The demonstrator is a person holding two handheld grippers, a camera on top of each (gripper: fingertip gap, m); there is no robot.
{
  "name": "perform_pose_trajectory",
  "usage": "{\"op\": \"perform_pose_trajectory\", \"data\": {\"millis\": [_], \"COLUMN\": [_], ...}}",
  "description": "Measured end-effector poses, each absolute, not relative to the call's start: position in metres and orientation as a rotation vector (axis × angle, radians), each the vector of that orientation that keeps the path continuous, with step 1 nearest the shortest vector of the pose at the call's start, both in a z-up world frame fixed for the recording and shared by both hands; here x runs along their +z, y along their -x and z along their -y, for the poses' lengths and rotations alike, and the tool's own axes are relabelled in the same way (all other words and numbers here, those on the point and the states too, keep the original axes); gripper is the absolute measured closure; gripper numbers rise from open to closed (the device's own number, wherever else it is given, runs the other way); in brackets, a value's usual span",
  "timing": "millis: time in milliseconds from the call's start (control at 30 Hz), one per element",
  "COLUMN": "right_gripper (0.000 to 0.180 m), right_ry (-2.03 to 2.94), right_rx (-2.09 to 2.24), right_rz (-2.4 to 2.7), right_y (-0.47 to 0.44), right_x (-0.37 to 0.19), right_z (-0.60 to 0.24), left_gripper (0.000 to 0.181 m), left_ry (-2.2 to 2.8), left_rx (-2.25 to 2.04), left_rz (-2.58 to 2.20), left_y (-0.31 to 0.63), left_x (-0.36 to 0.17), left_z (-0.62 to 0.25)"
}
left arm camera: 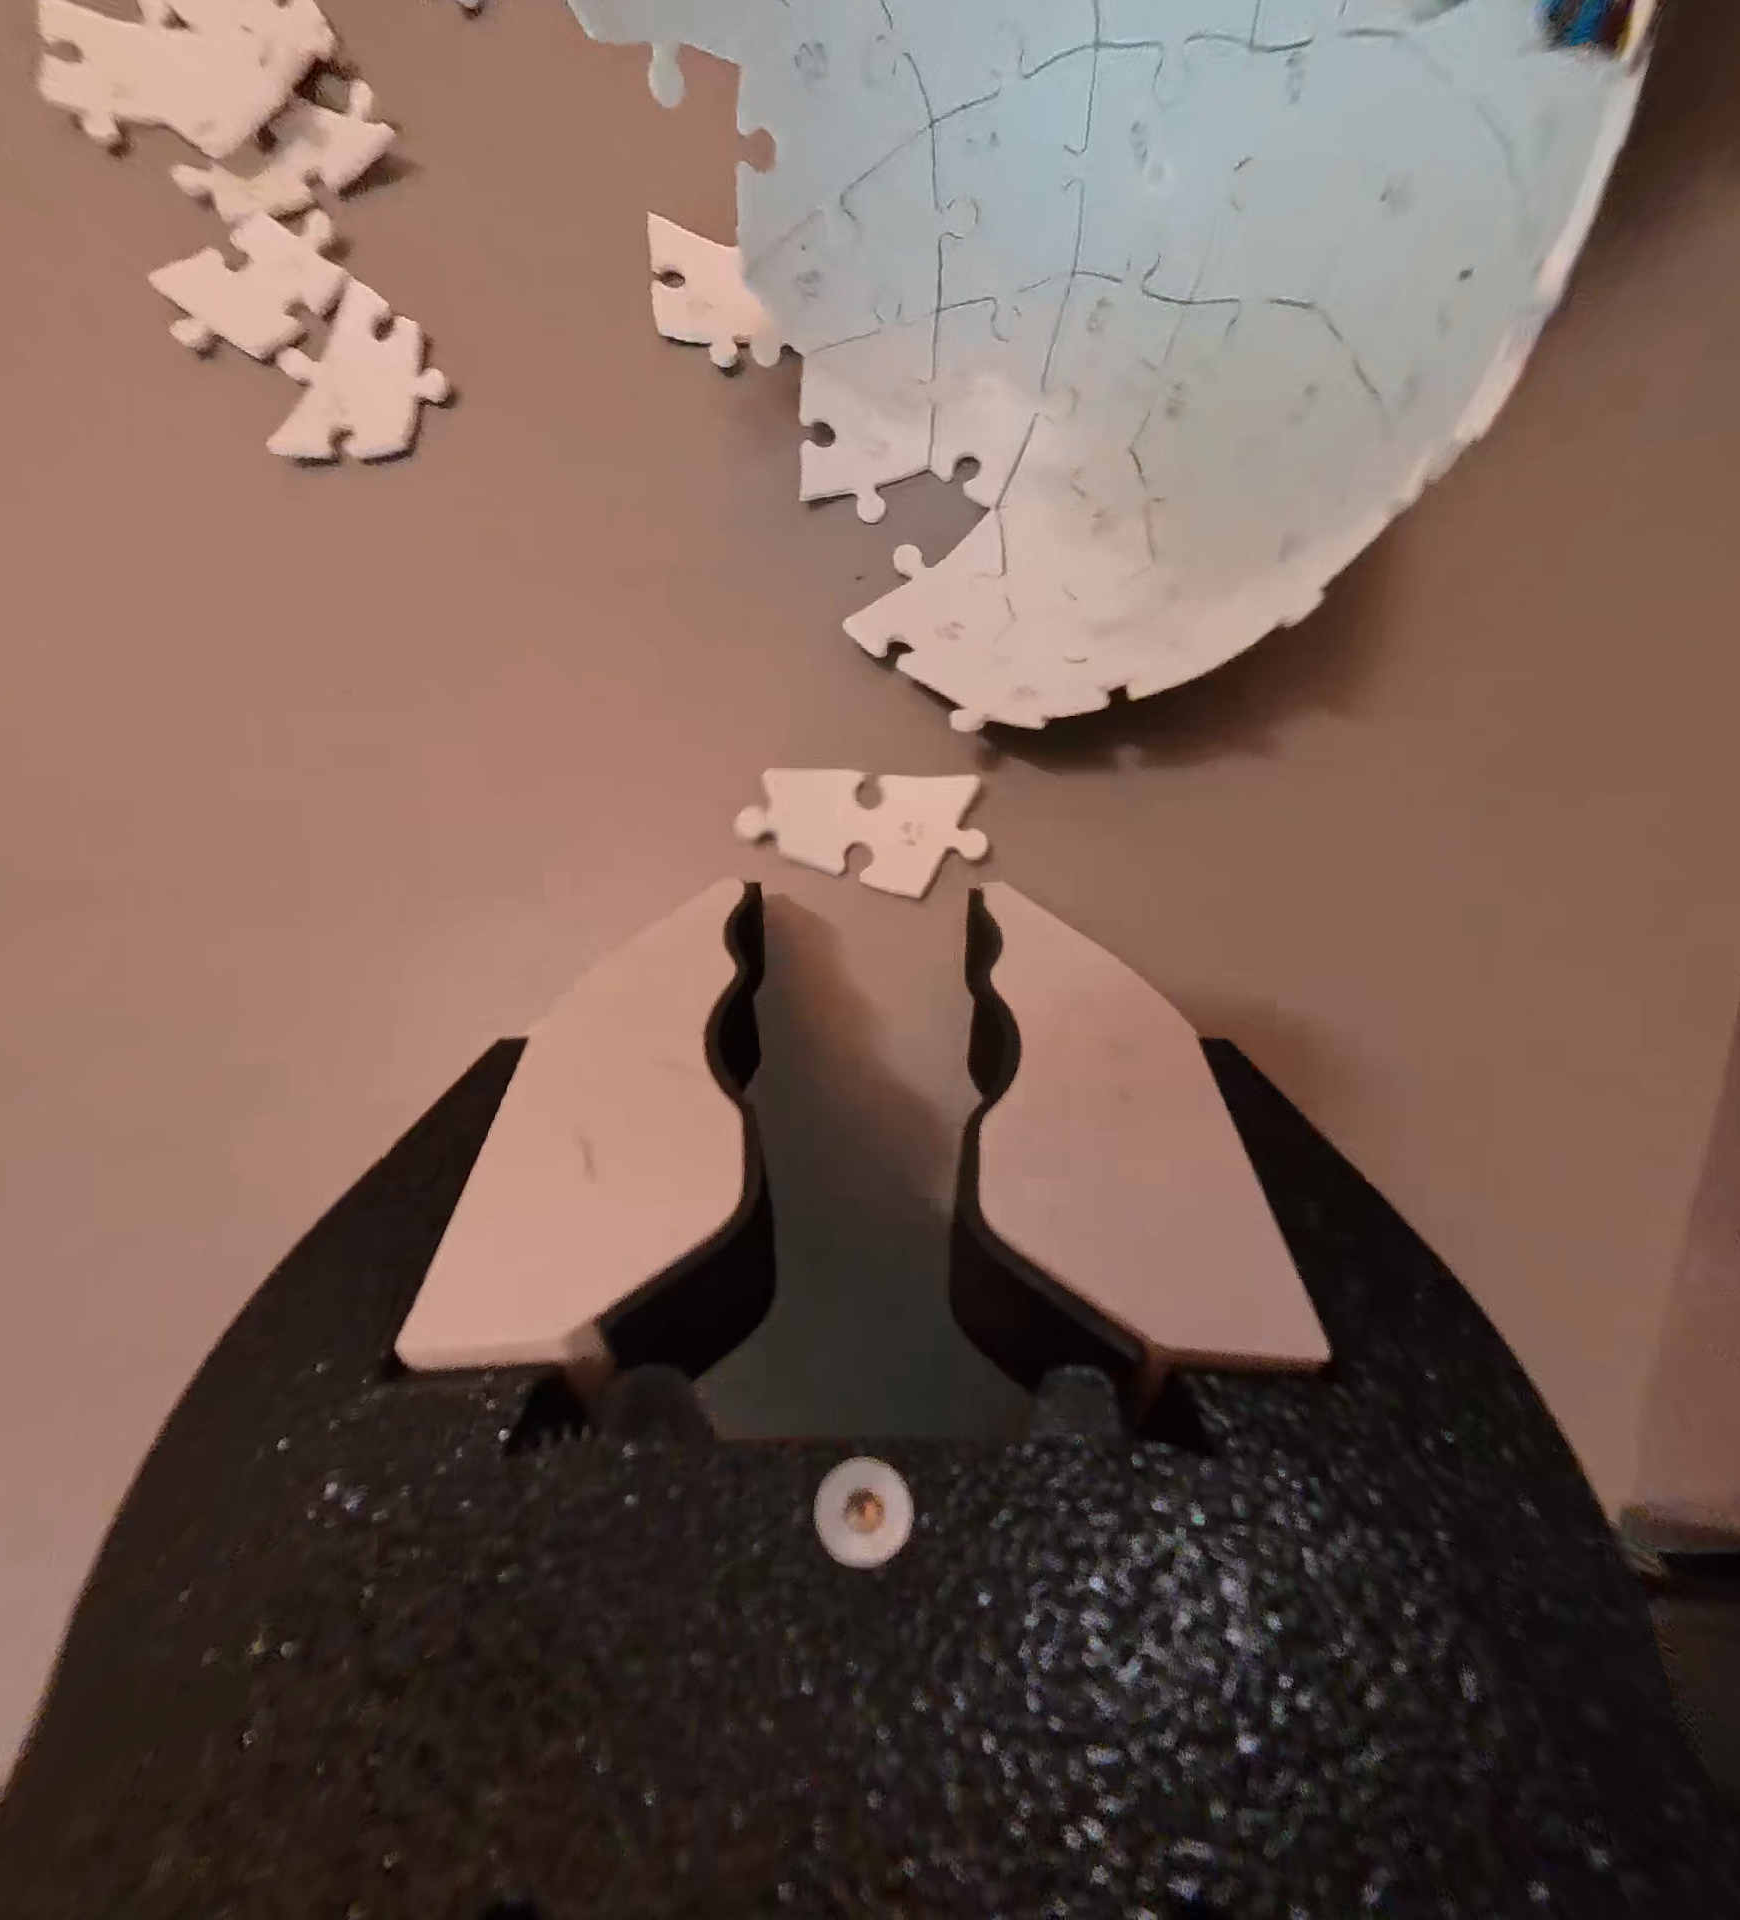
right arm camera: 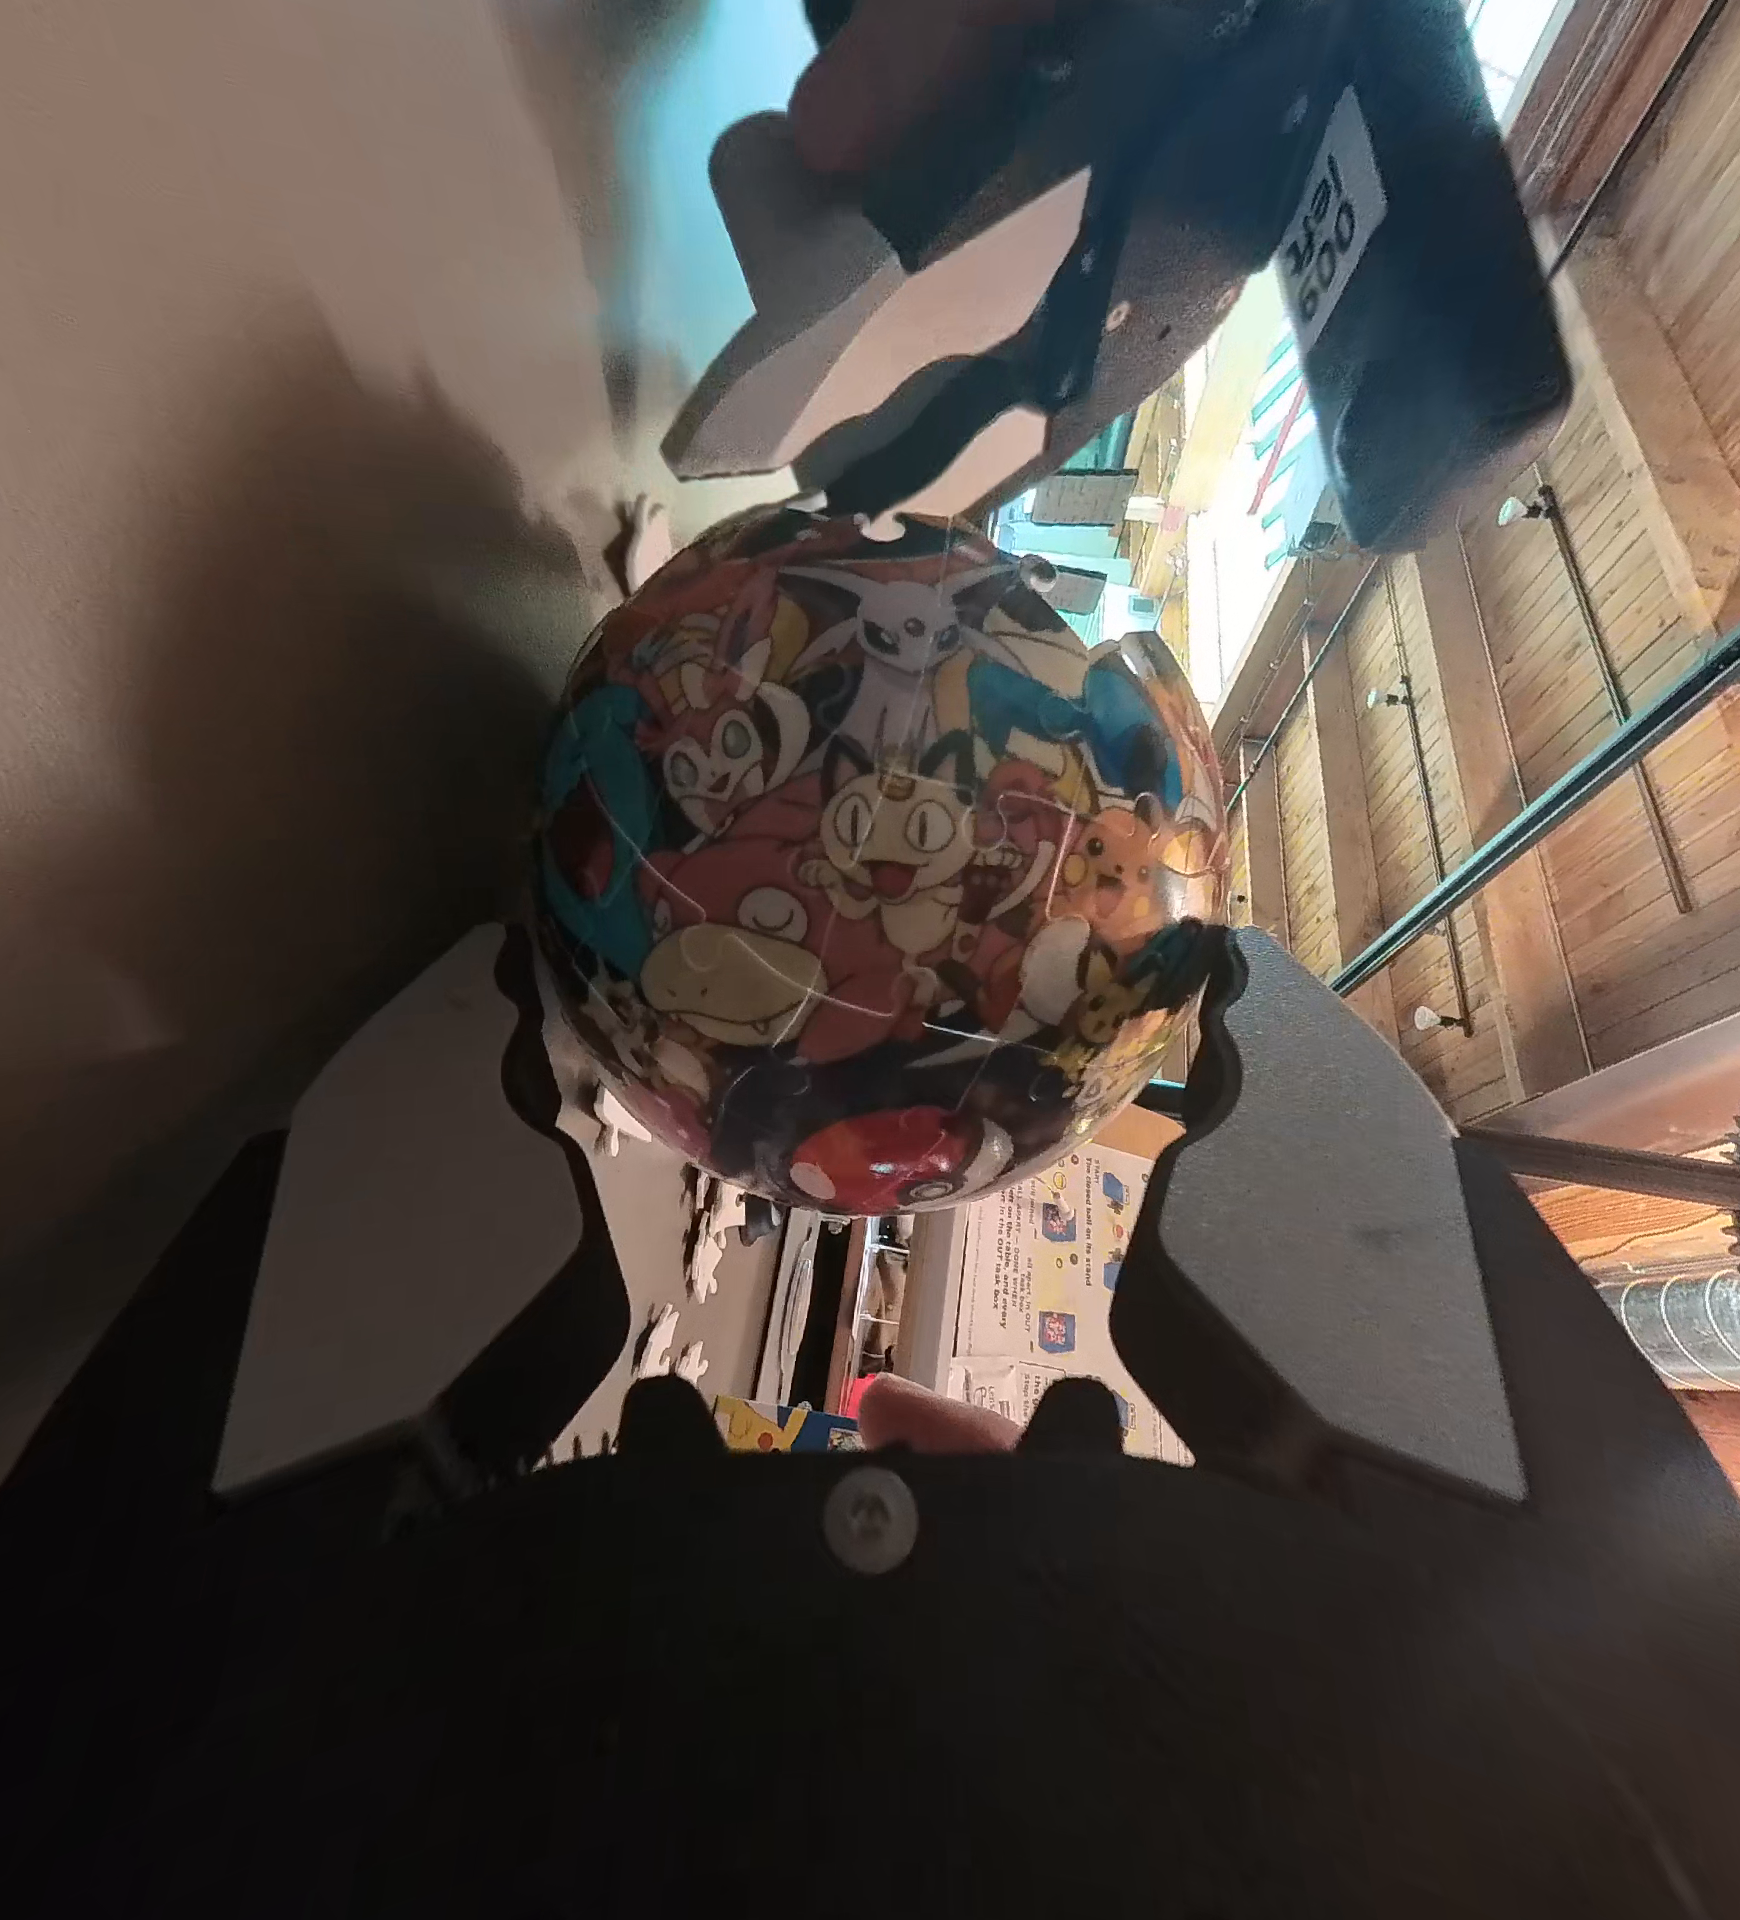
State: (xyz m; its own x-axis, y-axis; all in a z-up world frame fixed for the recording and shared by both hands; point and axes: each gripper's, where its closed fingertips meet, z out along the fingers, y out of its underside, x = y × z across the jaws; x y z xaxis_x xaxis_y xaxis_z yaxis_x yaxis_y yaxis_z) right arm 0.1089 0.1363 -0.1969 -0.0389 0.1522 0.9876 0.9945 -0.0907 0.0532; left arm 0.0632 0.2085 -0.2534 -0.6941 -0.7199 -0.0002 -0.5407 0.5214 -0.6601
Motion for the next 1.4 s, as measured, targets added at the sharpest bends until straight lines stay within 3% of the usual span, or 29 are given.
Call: {"op": "perform_pose_trajectory", "data": {"millis": [533, 833, 1067, 1167, 1400], "right_gripper": [0.06, 0.06, 0.06, 0.06, 0.06], "right_ry": [1.371, 1.373, 1.375, 1.376, 1.376], "right_rx": [-1.222, -1.219, -1.219, -1.217, -1.214], "right_rz": [1.299, 1.295, 1.294, 1.292, 1.29], "right_y": [-0.107, -0.107, -0.107, -0.108, -0.107], "right_x": [-0.196, -0.196, -0.196, -0.196, -0.196], "right_z": [-0.137, -0.137, -0.137, -0.137, -0.137], "left_gripper": [0.14, 0.167, 0.166, 0.156, 0.15], "left_ry": [1.233, 1.172, 1.173, 1.184, 1.101], "left_rx": [-0.936, -0.932, -0.927, -0.917, -0.889], "left_rz": [-2.321, -2.349, -2.343, -2.331, -2.381], "left_y": [-0.069, -0.071, -0.072, -0.072, -0.073], "left_x": [-0.259, -0.258, -0.258, -0.258, -0.257], "left_z": [-0.21, -0.202, -0.202, -0.204, -0.207]}}
